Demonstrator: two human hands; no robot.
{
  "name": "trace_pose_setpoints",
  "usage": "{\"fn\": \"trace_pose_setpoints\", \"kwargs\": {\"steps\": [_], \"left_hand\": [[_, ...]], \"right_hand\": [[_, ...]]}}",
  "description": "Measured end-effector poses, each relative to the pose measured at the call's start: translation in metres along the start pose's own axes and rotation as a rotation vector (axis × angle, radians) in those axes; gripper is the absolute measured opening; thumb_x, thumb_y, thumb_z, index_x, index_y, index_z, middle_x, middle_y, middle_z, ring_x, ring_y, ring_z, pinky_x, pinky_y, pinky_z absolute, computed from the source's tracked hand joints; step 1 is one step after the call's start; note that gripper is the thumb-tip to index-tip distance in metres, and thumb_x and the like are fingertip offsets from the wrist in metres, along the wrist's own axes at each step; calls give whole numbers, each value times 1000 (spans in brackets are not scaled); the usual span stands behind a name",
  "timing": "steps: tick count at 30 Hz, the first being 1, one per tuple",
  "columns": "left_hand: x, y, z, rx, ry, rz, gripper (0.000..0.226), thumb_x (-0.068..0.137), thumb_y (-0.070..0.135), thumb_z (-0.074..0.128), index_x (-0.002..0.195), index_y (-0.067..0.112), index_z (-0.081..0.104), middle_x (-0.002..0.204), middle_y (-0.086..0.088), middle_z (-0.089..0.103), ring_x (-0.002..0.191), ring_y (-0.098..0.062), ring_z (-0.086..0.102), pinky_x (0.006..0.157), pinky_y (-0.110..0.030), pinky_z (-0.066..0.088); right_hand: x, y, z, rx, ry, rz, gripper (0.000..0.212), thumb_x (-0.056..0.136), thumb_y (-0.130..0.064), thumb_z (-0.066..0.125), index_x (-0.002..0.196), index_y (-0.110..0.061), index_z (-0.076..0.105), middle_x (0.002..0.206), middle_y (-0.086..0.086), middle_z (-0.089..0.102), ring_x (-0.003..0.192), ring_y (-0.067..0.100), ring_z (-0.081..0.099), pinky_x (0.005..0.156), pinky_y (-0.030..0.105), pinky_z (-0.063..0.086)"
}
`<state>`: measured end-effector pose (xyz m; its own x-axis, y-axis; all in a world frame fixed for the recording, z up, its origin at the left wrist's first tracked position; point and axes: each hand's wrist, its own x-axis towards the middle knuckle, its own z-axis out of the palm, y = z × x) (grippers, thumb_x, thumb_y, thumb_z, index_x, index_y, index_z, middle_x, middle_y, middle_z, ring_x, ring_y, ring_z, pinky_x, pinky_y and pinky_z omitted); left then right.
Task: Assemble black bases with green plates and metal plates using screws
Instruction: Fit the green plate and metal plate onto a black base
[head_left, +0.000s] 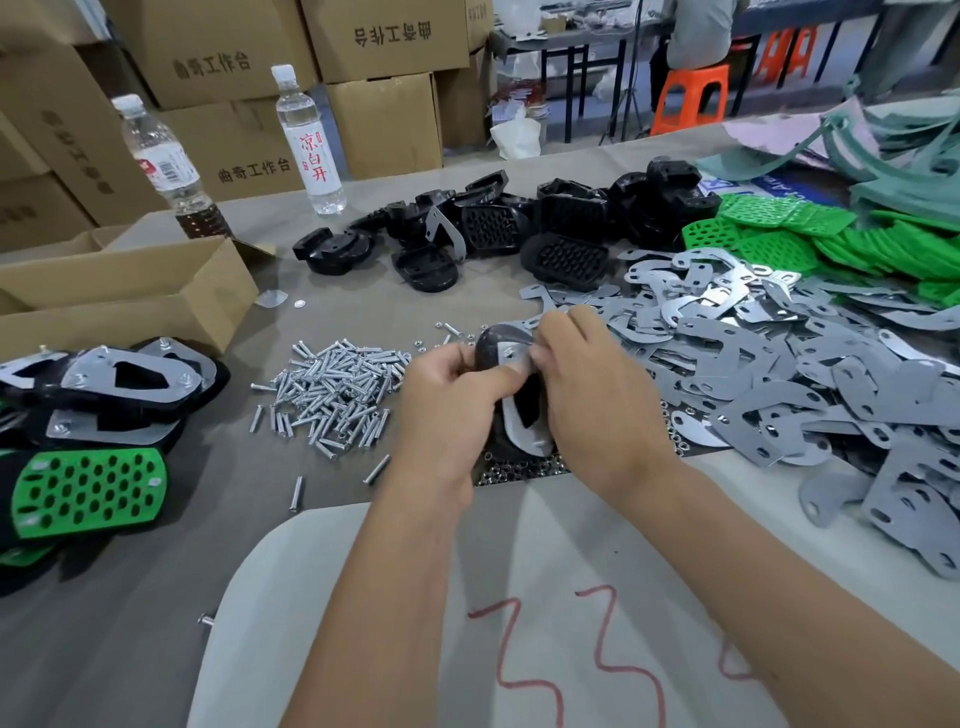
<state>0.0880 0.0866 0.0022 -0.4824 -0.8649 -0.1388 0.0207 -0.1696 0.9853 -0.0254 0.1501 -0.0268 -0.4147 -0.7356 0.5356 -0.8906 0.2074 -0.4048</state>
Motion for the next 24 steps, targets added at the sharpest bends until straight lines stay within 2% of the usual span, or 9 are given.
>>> {"fn": "trace_pose_setpoints", "kwargs": {"steps": [2, 4, 6, 8, 10, 13, 16, 21, 24], "left_hand": [[-1, -2, 5, 0, 16, 26, 9, 85, 7, 79, 88, 5, 71, 90, -21, 75, 80, -29, 69, 78, -55, 59], [1, -2, 4, 15, 72, 61, 6, 83, 10, 80, 83, 10, 74, 84, -16, 76, 75, -27, 69, 74, -53, 58], [6, -1, -4, 7, 165, 63, 8, 82, 9, 79, 76, 13, 77, 82, -11, 78, 77, -32, 74, 79, -57, 62], [11, 1, -12, -25, 241, 48, 18, 83, 7, 78, 68, 18, 79, 82, -14, 79, 81, -38, 76, 83, -64, 60], [15, 1, -19, -71, 279, 25, 20, 83, 5, 78, 66, 15, 78, 79, -16, 78, 75, -35, 75, 80, -65, 60], [17, -2, -21, -95, 285, 5, 15, 83, 5, 81, 70, 12, 79, 81, -16, 78, 81, -40, 77, 79, -63, 61], [18, -4, -21, -106, 241, 8, 8, 82, 6, 83, 79, 13, 81, 85, -14, 80, 84, -37, 78, 82, -55, 63], [18, -7, -22, -105, 204, -23, 11, 81, 3, 83, 90, 8, 79, 85, -13, 80, 71, -28, 77, 70, -43, 64], [15, -5, -21, -85, 190, -67, 10, 79, 3, 84, 86, 8, 79, 84, -15, 79, 65, -27, 75, 62, -43, 65]], "right_hand": [[3, 2, -1, 57, 37, 29, 20, 103, -33, 30, 90, -21, 39, 93, -3, 42, 68, 28, 49, 57, 41, 39], [7, 9, -4, 213, 20, 24, 18, 107, -29, 42, 92, -21, 48, 93, -3, 50, 78, 23, 50, 67, 43, 41], [9, 20, -11, 265, -56, 32, 15, 107, -31, 49, 101, -20, 58, 95, -5, 58, 86, 19, 53, 78, 43, 45], [9, 31, -17, 95, -226, 50, 18, 103, -42, 55, 110, -26, 60, 104, -8, 55, 93, 15, 52, 80, 39, 47], [7, 35, -20, -71, -392, 45, 20, 97, -49, 63, 108, -33, 60, 108, -11, 46, 99, 12, 45, 79, 35, 41], [7, 33, -20, -18, -433, 43, 12, 97, -41, 68, 95, -29, 65, 99, -11, 46, 104, 13, 43, 79, 36, 40], [9, 30, -19, 25, -385, 45, 14, 99, -34, 66, 89, -24, 67, 93, -12, 52, 98, 12, 49, 81, 35, 43], [8, 34, -20, 146, -271, 99, 14, 102, -22, 63, 90, -17, 63, 78, -10, 62, 66, 9, 52, 60, 32, 38], [7, 32, -19, 428, -165, 192, 18, 99, -12, 66, 83, -19, 62, 65, -11, 67, 55, 15, 56, 52, 32, 46]]}}
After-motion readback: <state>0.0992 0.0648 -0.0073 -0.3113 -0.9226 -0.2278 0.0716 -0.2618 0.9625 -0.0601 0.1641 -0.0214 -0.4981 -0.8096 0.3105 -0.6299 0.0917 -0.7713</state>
